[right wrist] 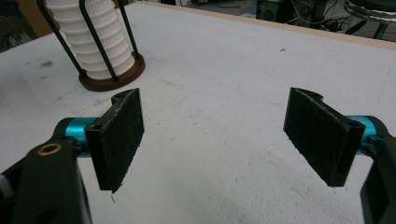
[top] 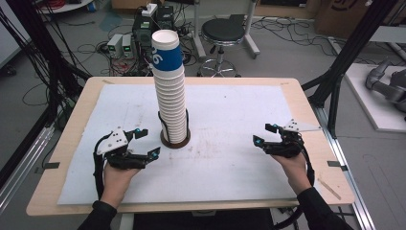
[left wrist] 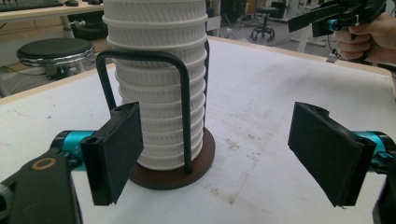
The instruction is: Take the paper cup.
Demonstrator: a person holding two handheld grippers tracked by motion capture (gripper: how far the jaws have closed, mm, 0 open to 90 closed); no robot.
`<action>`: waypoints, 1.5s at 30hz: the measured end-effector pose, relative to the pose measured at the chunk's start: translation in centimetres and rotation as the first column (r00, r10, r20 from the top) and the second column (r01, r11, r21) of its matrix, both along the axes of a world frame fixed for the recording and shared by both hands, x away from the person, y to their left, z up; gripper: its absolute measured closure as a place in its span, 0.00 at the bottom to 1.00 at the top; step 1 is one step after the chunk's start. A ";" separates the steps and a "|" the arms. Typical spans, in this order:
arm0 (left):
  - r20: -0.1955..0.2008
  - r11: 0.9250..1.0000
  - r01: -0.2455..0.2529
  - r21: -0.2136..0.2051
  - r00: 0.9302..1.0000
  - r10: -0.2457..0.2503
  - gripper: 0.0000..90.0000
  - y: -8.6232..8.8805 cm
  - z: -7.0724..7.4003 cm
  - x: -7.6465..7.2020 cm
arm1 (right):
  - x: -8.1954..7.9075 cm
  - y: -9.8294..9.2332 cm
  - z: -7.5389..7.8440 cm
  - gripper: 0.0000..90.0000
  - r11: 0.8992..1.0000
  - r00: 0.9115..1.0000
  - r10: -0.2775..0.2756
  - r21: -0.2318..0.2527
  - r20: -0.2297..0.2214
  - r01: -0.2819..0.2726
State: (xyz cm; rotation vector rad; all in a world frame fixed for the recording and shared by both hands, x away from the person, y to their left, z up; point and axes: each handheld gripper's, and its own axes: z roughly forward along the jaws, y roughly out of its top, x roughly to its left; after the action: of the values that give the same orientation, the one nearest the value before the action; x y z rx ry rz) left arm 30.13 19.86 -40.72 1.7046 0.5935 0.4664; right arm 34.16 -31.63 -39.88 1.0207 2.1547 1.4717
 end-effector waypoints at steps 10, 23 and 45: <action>-0.037 0.998 0.001 -0.058 0.999 -0.003 0.20 0.5 0.4 0.0 | -0.2 0.0 0.1 0.23 1.000 1.000 0.007 -0.001 0.008 -0.007; -0.036 0.998 0.017 -0.065 0.999 -0.019 0.16 0.5 3.5 0.4 | -0.2 0.0 0.3 0.23 1.000 1.000 0.001 -0.006 0.009 -0.001; 0.001 0.996 0.012 -0.088 1.000 -0.012 0.11 -0.7 9.4 3.5 | -0.2 0.0 0.2 0.23 1.000 1.000 0.000 -0.012 -0.001 0.000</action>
State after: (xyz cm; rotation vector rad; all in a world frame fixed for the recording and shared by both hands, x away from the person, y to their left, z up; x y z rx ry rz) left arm 33.65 19.17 -31.35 1.6233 0.5944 0.4265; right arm 33.97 -31.61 -39.70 1.0170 2.1614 1.4574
